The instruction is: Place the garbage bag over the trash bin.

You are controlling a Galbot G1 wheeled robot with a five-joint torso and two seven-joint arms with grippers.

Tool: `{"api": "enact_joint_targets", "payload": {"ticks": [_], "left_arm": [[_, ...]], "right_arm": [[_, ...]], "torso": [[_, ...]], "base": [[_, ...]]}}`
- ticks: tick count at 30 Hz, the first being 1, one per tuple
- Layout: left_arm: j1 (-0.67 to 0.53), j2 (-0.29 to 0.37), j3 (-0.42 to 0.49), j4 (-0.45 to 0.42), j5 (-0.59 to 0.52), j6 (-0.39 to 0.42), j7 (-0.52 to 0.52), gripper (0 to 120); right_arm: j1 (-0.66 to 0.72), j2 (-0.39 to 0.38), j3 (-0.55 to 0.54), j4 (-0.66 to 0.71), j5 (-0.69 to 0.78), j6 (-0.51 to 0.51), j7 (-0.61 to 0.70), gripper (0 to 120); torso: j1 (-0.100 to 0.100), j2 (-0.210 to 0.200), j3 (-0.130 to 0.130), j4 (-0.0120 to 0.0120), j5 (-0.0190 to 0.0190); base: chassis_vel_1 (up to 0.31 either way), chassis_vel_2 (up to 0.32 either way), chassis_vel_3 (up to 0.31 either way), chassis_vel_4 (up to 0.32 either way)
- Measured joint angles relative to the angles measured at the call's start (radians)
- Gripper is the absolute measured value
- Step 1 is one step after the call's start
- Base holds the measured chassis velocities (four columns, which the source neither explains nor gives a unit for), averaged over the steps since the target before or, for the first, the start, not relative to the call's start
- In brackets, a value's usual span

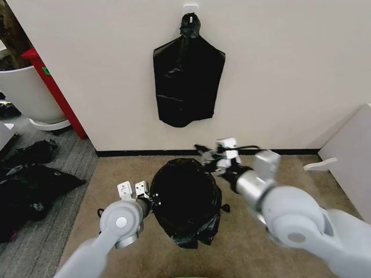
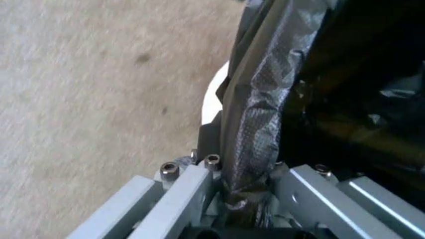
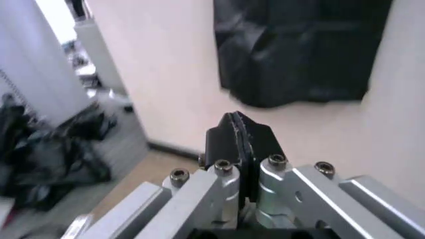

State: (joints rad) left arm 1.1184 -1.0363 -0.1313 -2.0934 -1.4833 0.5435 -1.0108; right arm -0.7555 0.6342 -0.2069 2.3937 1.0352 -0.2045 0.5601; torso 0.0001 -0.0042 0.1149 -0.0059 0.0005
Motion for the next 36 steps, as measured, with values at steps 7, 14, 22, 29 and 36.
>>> {"api": "enact_joint_targets", "payload": {"ticks": [7,14,22,29,36], "left_arm": [[0.018,0.005,0.006,-0.008,0.019,0.011,0.032,0],[0.018,-0.003,0.010,0.008,0.038,0.018,0.045,0],[-0.003,-0.020,0.018,0.038,0.034,0.023,0.046,23],[-0.011,-0.009,0.019,0.041,0.024,0.040,0.045,48],[-0.011,0.016,0.015,0.003,0.021,0.043,0.034,72]], "right_arm": [[-0.183,0.110,0.132,-0.142,-0.350,0.085,-0.050,0],[-0.343,0.197,0.258,-0.139,-0.445,0.084,-0.078,25],[-0.435,0.270,0.346,-0.135,-0.510,0.096,-0.086,53],[-0.499,0.314,0.407,-0.132,-0.543,0.100,-0.103,79],[-0.523,0.332,0.412,-0.136,-0.558,0.104,-0.106,98]], "torso": [[0.000,0.000,0.000,0.0002,-0.0001],[0.000,0.000,0.000,0.0000,-0.0002],[0.000,0.000,0.000,0.0001,-0.0003],[0.000,0.000,0.000,0.0000,-0.0005],[0.000,0.000,0.000,-0.0001,-0.0006]], "base": [[0.000,0.000,0.000,0.000],[0.000,0.000,0.000,0.000],[0.000,0.000,0.000,0.000],[0.000,0.000,0.000,0.000],[0.000,0.000,0.000,0.000]]}}
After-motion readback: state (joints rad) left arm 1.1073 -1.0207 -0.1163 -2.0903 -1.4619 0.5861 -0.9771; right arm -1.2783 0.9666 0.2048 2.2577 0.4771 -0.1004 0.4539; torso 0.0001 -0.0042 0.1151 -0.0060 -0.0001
